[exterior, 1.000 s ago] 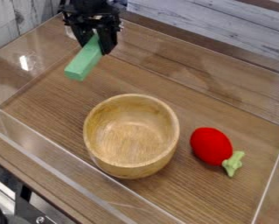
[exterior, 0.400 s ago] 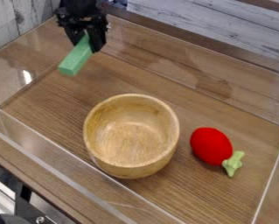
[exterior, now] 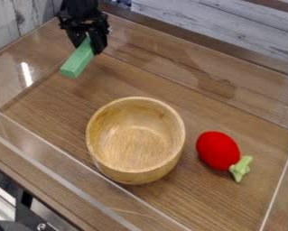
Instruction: Remove the green block from the brown bowl and put it on the table
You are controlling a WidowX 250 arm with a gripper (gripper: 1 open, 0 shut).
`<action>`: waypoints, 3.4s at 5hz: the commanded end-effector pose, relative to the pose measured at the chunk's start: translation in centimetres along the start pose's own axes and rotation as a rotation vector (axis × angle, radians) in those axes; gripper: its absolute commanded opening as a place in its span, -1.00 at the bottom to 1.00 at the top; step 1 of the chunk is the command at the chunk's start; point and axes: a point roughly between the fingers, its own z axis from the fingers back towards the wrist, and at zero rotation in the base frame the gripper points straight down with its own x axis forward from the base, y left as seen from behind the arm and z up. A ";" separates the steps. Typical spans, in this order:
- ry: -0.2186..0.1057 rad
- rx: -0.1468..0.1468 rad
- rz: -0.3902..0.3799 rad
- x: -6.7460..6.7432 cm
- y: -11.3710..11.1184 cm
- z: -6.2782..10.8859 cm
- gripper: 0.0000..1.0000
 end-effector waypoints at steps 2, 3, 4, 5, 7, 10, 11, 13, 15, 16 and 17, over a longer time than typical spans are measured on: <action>-0.066 0.017 0.007 1.3 1.2 2.6 1.00; -0.069 0.024 0.002 1.5 1.2 2.7 1.00; -0.068 0.033 -0.004 1.7 1.2 2.4 1.00; -0.067 0.041 -0.011 1.9 1.1 2.2 1.00; -0.067 0.057 -0.024 2.4 1.0 2.0 1.00; -0.070 0.079 -0.042 3.0 0.8 1.9 1.00; -0.069 0.086 -0.052 3.1 0.6 2.0 1.00; -0.074 0.101 -0.058 3.7 0.7 2.0 1.00; -0.070 0.115 -0.054 4.1 1.2 1.5 -1.00; -0.071 0.115 -0.050 4.0 1.1 1.9 1.00; -0.073 0.115 -0.049 4.0 0.9 2.4 1.00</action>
